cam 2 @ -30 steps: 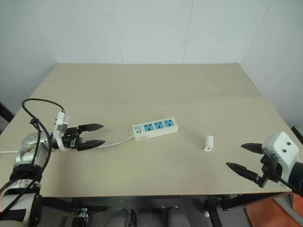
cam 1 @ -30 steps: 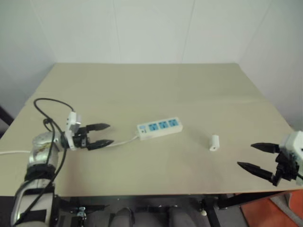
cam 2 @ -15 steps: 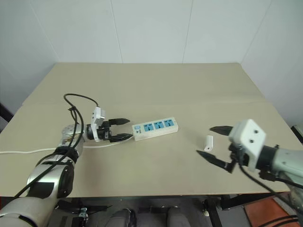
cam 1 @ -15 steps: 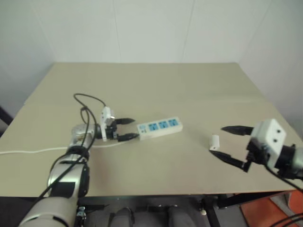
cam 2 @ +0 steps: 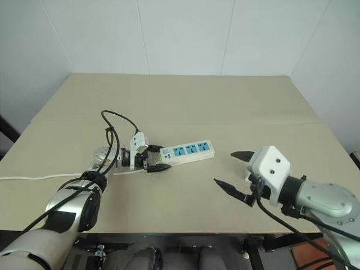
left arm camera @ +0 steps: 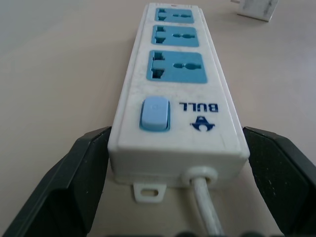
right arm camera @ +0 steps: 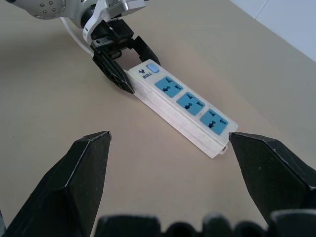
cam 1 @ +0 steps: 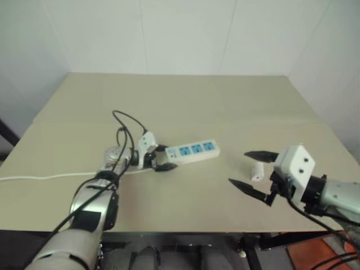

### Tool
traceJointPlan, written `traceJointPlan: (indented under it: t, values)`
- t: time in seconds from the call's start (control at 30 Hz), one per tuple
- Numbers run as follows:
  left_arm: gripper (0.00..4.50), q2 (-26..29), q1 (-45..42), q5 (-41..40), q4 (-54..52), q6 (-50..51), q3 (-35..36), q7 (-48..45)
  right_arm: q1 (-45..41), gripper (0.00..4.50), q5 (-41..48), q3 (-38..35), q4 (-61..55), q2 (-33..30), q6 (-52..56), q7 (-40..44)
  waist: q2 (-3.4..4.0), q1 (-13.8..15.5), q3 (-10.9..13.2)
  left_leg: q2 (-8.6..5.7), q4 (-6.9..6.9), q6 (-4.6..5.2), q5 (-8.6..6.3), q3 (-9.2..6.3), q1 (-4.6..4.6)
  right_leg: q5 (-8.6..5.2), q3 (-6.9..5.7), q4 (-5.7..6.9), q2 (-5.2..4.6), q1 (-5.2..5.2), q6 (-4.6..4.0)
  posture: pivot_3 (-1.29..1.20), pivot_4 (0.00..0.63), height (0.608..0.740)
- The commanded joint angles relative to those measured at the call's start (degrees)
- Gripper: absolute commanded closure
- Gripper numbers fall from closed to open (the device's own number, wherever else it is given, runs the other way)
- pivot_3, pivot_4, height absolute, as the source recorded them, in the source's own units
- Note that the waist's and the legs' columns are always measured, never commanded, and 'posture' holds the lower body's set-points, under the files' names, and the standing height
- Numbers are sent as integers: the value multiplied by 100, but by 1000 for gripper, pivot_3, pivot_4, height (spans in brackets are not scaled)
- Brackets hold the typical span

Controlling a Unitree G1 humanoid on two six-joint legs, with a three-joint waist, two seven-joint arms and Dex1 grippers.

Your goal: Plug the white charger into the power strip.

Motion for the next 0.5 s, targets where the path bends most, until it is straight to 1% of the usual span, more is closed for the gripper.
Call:
traceJointPlan:
  t: [0.03,0.1,0.2,0.27,0.5]
  values:
    - [17,-98,-112,-59,-21,98,179,27,2,0,-34,-41,-189,29,-16,-150,0,1,0,0,0,0,0,0,1,0,0,1,0,0,0,0,150,740]
    - [17,-139,-104,-83,-32,125,242,-9,14,0,-81,7,-175,13,-26,-197,0,5,0,0,0,0,0,-1,2,0,-1,2,1,0,0,0,150,740]
    - [641,-99,-32,58,-43,37,191,13,-25,0,-64,49,-163,24,-32,-249,0,10,0,0,0,0,0,0,1,0,0,0,0,1,0,0,150,740]
    - [1196,-41,41,171,-57,-54,106,41,-63,0,-46,96,-153,15,-42,-251,0,11,0,0,0,0,0,-1,1,0,0,0,0,0,0,0,150,740]
    - [1202,127,192,137,-198,-143,88,-435,-69,0,-291,498,-73,-31,-156,-221,-2,-5,-2,1,0,0,0,0,4,0,0,2,1,2,-1,0,150,740]
